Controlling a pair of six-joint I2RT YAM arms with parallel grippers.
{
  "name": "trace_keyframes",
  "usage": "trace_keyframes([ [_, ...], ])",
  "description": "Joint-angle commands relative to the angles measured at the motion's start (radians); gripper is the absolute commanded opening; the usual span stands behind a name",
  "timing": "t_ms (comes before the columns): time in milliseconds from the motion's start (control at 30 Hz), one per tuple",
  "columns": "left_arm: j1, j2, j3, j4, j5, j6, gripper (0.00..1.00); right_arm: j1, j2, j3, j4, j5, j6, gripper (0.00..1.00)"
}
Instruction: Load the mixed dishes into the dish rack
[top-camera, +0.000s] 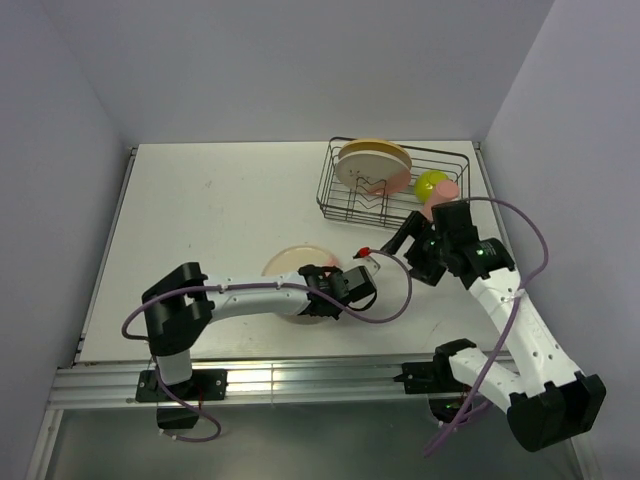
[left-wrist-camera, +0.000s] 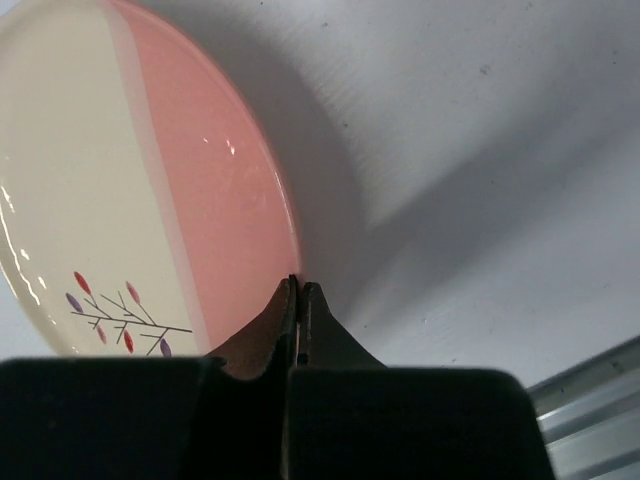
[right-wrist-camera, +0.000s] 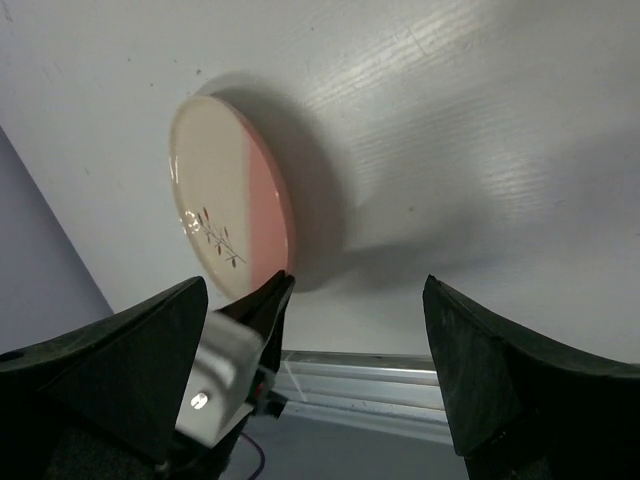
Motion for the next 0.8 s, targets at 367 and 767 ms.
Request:
trace_keyframes([
  [367,0.001,-0.191,-0.043,-0.041,0.003,-0.043,0.0,0.004,0.109,-0.457,0.739,-0.398,0.402,0.89],
  [767,0.001,-0.233,-0.072,-0.042,-0.003,-0.037,0.0,0.173,0.425,-0.245,0.849,-0.384,0.396,0.88],
])
